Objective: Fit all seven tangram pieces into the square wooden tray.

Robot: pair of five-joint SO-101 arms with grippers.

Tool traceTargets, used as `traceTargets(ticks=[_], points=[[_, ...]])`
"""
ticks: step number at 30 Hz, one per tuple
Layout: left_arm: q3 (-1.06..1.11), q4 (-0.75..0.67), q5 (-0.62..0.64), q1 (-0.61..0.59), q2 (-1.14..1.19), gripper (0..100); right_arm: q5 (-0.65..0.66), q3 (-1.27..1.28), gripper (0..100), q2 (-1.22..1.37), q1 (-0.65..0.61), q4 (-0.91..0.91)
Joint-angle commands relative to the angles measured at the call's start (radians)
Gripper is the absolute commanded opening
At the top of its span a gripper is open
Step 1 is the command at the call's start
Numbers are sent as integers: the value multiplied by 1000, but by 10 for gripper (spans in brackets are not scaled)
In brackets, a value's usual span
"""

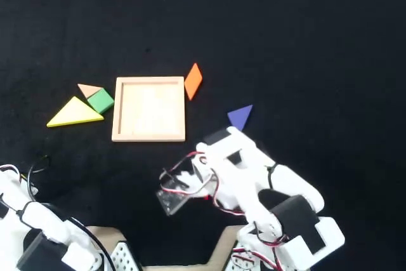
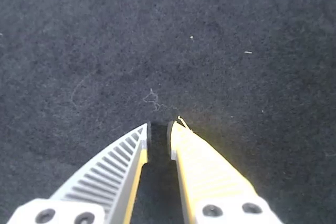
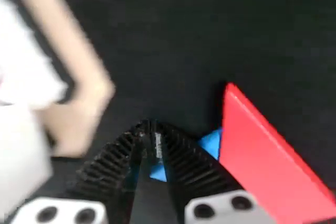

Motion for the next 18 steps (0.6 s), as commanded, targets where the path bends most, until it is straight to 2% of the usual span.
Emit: traceTargets(ticks=[1, 5, 9, 13, 18], points=[[-2, -3, -3, 12, -17, 91, -18, -108, 11, -1, 34, -31], [-2, -3, -3, 12, -17, 91, -18, -191, 11, 1, 66, -41], [-2, -3, -3, 12, -17, 91, -29, -216, 11, 1, 124, -158], [-1, -3, -3, 12, -17, 91, -181, -214, 11, -10, 155, -270], [-1, -3, -3, 12, -17, 91, -387, -248, 11, -87, 152, -273]])
